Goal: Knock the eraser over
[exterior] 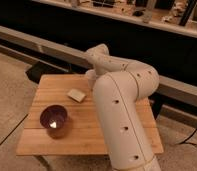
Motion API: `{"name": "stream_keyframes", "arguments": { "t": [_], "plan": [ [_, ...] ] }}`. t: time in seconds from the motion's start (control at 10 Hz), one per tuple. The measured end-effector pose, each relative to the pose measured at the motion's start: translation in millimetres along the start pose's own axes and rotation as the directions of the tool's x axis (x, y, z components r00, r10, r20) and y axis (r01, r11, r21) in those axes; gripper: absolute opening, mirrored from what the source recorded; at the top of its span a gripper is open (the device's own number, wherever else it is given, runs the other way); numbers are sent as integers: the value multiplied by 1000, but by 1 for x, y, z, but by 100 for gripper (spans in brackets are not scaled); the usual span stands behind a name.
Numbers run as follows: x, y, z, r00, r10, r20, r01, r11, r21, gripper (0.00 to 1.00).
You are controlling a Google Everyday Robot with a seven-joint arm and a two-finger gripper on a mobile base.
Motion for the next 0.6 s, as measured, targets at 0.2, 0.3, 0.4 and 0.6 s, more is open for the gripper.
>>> {"name": "stream_keyframes", "arguments": {
  "t": [0.2, 0.3, 0.4, 0.6],
  "plan": [
    [0, 3, -1, 1000, 1, 0, -1, 1000, -9, 65],
    [0, 3, -1, 1000, 1, 1, -1, 1000, -9, 65],
    [0, 2, -1, 1000, 3, 1, -3, 1000, -9, 65],
    [0, 3, -1, 1000, 2, 1, -2, 1000, -9, 65]
  ]
}}
